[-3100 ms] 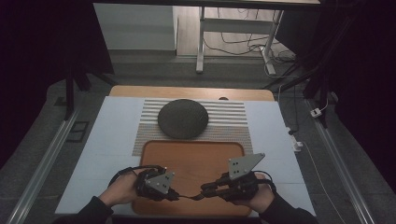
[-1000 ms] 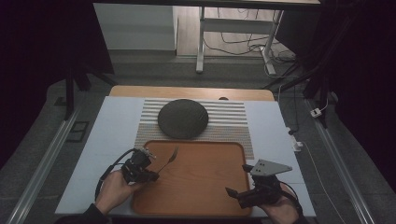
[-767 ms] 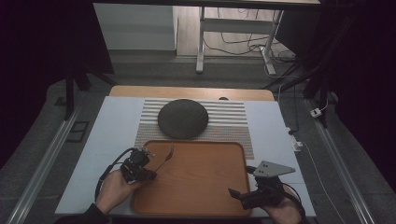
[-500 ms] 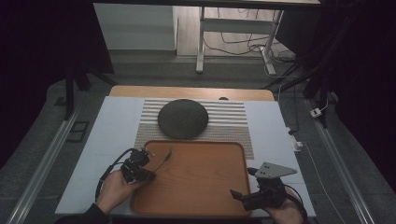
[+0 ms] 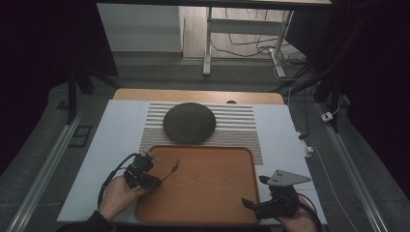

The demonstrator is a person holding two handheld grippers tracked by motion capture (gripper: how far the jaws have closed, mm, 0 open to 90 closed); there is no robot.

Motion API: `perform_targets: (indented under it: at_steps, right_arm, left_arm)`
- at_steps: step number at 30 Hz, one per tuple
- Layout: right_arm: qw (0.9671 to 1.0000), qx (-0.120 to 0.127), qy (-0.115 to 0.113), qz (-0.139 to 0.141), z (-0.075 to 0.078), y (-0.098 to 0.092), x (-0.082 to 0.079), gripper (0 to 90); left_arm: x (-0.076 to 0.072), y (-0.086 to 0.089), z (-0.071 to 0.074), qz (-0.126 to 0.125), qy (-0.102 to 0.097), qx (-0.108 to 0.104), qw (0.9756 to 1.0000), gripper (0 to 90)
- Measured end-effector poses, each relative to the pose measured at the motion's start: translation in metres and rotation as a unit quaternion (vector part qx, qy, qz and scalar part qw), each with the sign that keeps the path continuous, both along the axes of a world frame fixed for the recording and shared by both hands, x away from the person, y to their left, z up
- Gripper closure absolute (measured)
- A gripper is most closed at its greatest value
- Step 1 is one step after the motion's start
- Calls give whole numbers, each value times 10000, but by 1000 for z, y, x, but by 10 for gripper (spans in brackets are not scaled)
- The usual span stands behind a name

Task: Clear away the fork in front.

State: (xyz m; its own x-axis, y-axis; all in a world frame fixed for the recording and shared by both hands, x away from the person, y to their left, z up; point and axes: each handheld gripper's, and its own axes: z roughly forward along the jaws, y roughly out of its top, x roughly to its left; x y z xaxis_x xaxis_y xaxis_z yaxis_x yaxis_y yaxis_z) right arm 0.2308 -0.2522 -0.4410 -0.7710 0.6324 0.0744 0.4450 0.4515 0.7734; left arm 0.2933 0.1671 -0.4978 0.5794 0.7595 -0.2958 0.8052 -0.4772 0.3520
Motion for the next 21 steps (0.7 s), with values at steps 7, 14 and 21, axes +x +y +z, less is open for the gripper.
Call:
perform_targets:
  at_steps: [7, 14, 21]
  right_arm:
    - [9999, 23, 87, -136, -1, -7, -3, 28]
    - [9994, -48, 165, -308, -6, -11, -8, 6]
    - [9990, -107, 178, -384, -8, -13, -11, 5]
  left_arm:
    - [9, 8, 13, 90, -429, -354, 9984, 881]
    - [26, -5, 7, -117, -601, -352, 9975, 883]
    - [42, -16, -3, -109, -577, -365, 9976, 883]
